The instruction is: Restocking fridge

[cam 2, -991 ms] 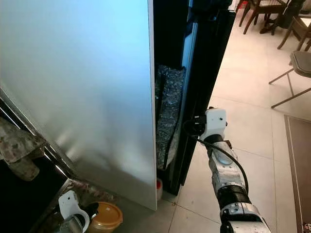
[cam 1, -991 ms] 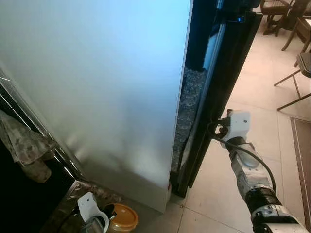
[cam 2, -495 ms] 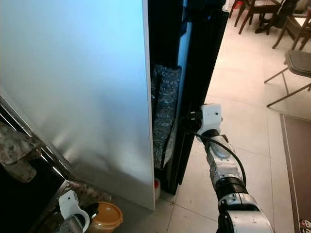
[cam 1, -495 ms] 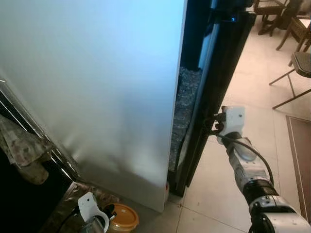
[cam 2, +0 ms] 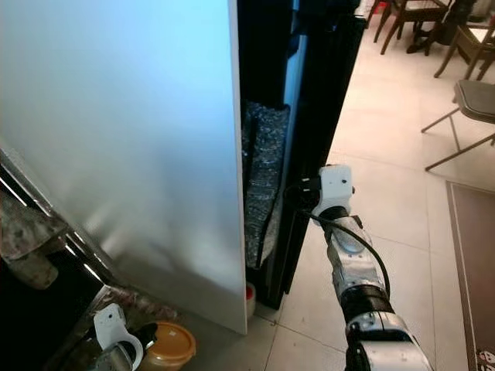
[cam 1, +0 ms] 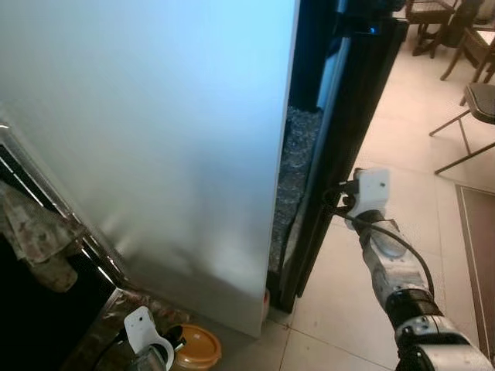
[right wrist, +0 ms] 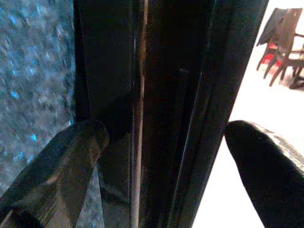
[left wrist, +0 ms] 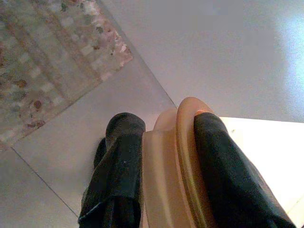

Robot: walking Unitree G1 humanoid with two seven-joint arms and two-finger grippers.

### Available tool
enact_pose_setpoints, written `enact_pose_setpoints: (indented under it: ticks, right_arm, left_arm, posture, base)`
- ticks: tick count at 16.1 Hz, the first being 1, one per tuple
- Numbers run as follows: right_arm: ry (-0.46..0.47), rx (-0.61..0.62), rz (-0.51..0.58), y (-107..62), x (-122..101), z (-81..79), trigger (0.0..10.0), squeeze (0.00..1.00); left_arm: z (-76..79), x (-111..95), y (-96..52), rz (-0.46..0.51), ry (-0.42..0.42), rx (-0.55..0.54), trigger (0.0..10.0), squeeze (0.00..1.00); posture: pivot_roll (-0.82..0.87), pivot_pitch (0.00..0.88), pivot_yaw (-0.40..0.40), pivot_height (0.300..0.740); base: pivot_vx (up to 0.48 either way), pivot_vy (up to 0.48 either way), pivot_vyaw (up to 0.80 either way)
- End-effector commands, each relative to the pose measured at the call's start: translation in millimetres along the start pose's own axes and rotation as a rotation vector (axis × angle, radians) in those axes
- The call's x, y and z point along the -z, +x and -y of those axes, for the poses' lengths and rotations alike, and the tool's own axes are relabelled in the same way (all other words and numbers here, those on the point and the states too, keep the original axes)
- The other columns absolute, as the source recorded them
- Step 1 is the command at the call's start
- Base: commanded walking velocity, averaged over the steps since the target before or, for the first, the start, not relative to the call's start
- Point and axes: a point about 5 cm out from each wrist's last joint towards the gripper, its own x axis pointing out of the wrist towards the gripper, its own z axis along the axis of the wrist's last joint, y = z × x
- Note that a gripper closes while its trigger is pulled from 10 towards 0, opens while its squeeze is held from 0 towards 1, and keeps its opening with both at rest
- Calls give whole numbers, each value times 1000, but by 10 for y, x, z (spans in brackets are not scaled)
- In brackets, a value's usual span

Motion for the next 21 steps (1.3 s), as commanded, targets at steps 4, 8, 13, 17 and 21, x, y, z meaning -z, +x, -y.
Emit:
enact_pose_setpoints:
  ticks: [4, 8, 13, 17, 21]
  right_arm:
    - [-32, -87, 65, -84, -199, -151, 10000, 0]
    - [-39, -1, 99, -54, -309, -51, 10000, 0]
    - [-56, 23, 97, 1, -386, -46, 10000, 0]
    - [-49, -14, 79, 82, -371, -112, 10000, 0]
    - [-57, 31, 89, 157, -447, -44, 10000, 0]
  left_arm:
    - [-31, 43, -8, -14, 12, -10, 10000, 0]
    - [-30, 57, -10, -17, 15, -7, 10000, 0]
    - [-40, 62, -12, -17, 18, -11, 10000, 0]
    - [-48, 71, -14, -19, 17, -15, 10000, 0]
    - [-45, 67, -13, -18, 15, -14, 10000, 0]
  posture:
    - [-122, 3, 39, 740]
    - [-124, 0, 37, 740]
    - [-120, 0, 35, 740]
    - [-119, 0, 35, 740]
    - [-117, 1, 32, 740]
  base:
    - [0, 0, 0]
    - [0, 0, 0]
    - [0, 0, 0]
    - [0, 0, 0]
    - [0, 0, 0]
